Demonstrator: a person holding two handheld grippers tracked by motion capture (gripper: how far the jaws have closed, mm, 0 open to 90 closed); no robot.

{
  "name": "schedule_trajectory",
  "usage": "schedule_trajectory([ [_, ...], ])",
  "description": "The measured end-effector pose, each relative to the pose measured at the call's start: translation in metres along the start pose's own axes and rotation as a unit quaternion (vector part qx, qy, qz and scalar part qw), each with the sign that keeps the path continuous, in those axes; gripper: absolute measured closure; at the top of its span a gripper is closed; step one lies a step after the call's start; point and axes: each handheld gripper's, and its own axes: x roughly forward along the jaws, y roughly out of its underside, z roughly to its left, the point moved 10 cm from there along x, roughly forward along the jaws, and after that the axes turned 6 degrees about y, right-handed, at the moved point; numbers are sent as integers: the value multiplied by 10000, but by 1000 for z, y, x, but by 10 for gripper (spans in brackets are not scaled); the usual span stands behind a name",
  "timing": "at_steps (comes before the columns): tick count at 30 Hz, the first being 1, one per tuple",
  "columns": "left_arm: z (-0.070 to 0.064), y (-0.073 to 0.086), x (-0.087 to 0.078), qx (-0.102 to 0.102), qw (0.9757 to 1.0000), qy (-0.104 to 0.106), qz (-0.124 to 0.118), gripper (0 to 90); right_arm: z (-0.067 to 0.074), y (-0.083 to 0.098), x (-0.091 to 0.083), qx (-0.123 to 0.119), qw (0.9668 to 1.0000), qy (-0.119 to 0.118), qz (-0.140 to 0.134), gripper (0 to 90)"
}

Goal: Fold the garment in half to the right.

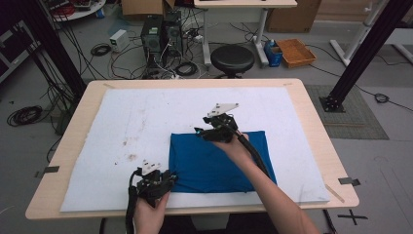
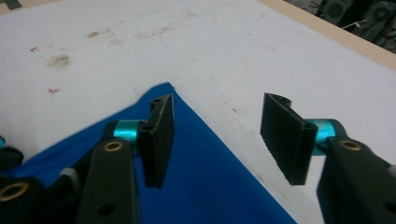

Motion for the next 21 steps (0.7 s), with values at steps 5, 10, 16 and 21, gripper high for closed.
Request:
schedule_trajectory([
  [5, 2, 0, 0, -49, 10000, 14, -6, 767, 17, -2, 37, 281, 9984, -316, 379, 557],
  [10, 3, 1, 0, -76, 10000, 44, -32, 778, 32, -4, 68, 338, 9966, -344, 671, 634],
  [16, 3, 1, 0, -104, 9999, 84, -54, 775, 43, -2, 100, 451, 9929, -326, 1048, 661],
  [21, 2, 1, 0, -110, 9999, 85, -73, 774, 47, 4, 114, 279, 9919, -298, 1204, 720],
])
